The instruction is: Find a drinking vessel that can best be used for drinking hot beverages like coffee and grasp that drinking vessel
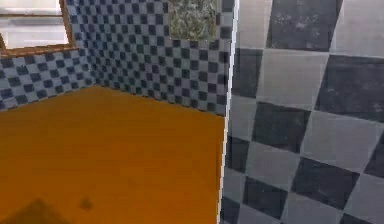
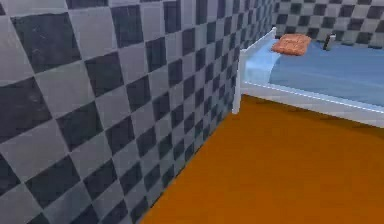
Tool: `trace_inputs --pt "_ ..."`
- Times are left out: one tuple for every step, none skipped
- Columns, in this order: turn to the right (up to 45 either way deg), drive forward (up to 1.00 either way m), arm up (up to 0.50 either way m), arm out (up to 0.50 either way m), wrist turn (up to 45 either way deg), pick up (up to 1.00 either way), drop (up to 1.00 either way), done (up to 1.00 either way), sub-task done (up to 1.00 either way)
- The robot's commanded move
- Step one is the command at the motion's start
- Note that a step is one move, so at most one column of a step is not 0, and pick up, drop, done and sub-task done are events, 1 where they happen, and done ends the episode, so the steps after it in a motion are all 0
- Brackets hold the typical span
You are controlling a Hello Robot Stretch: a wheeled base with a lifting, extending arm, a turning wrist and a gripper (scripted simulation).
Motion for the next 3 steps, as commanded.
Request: trace_inputs --pt "45.0 0.00 0.00 0.00 0.0 0.00 0.00 0.00 0.00" --pt "45.0 0.00 0.00 0.00 0.0 0.00 0.00 0.00 0.00" --pt "45.0 0.00 0.00 0.00 0.0 0.00 0.00 0.00 0.00"
